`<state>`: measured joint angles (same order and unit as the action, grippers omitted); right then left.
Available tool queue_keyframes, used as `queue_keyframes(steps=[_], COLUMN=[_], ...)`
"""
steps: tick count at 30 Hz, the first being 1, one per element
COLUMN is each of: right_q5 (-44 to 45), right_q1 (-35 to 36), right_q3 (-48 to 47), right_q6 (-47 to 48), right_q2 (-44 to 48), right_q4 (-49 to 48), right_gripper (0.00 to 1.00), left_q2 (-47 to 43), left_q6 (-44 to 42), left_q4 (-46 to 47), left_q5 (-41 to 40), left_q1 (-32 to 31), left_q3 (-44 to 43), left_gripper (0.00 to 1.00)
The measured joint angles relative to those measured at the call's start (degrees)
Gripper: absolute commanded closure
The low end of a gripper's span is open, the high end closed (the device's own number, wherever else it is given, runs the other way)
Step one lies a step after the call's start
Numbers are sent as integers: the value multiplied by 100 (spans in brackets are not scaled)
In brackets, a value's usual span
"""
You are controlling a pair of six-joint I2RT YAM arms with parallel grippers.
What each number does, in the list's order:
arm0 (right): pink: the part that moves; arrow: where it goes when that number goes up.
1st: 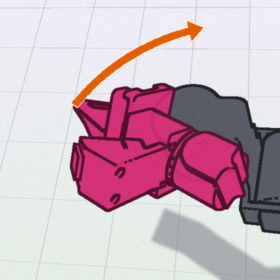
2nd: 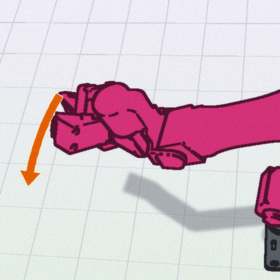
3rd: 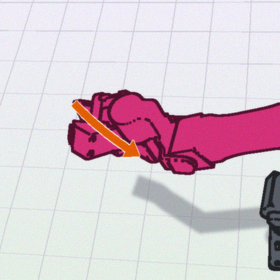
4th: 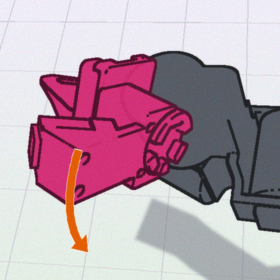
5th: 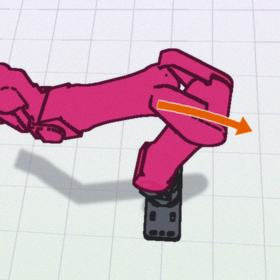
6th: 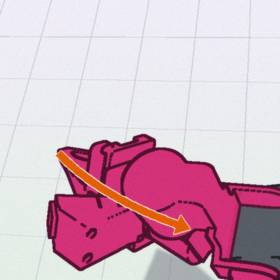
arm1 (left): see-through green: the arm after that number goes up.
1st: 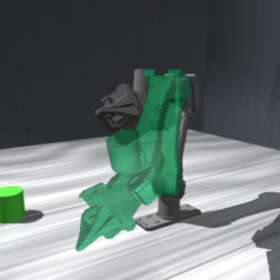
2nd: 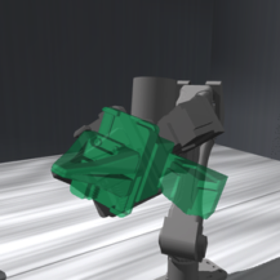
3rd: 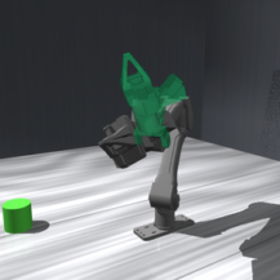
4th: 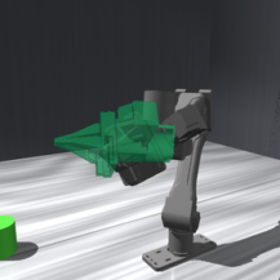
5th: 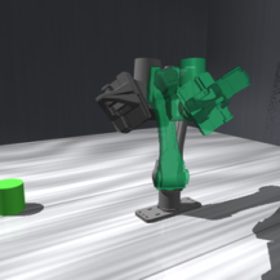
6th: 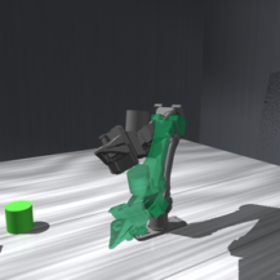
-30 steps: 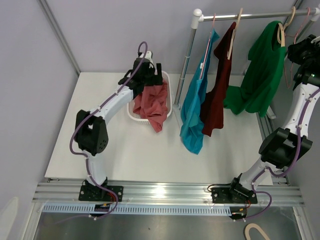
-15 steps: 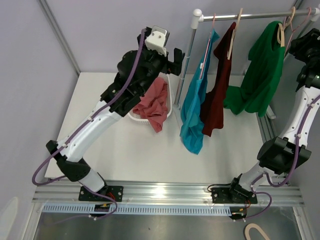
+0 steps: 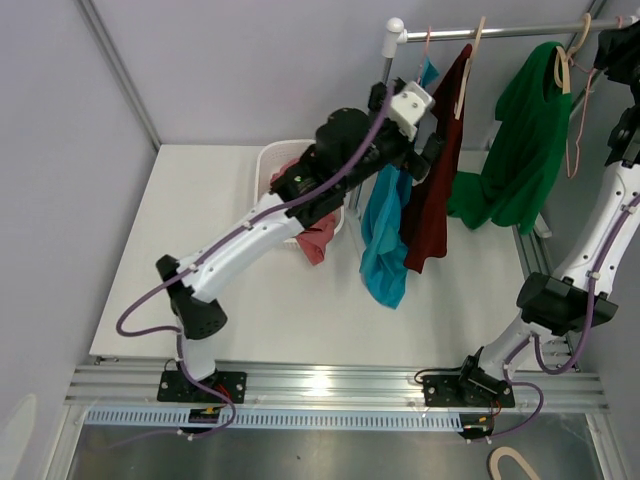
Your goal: Remove the t-shirt from the hanger
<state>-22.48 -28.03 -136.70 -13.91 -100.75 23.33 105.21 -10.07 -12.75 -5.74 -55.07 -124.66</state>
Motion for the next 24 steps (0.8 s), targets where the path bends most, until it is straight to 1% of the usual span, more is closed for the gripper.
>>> queue_keyframes(steps=[7, 11, 14, 16, 21, 24], right_q5=[-118, -153, -164, -179, -192, -125], right_q1=[162, 262, 332, 374, 461, 544], right_q3=[-173, -173, -173, -173, -175, -175], right_q6=[-140, -181, -192, -190, -190, -181], right_q2=[-601, -863, -931, -933, -942, -975], right_q4=[109, 214, 262, 258, 170, 105], right_gripper=[54, 56, 57, 59, 69, 70], left_q2=[1038, 1427, 1543, 1558, 1558, 1558], left_q6=[-63, -146, -157, -157, -155, -155], left_q4=[-114, -101, -26, 4, 114, 133], left_q5=[376, 479, 511, 538, 595, 595], left_q1=[-264, -472, -579, -627, -632, -625], left_q3=[-514, -800, -861, -866, -866, -861], left_gripper=[1, 1, 1, 1, 1, 1])
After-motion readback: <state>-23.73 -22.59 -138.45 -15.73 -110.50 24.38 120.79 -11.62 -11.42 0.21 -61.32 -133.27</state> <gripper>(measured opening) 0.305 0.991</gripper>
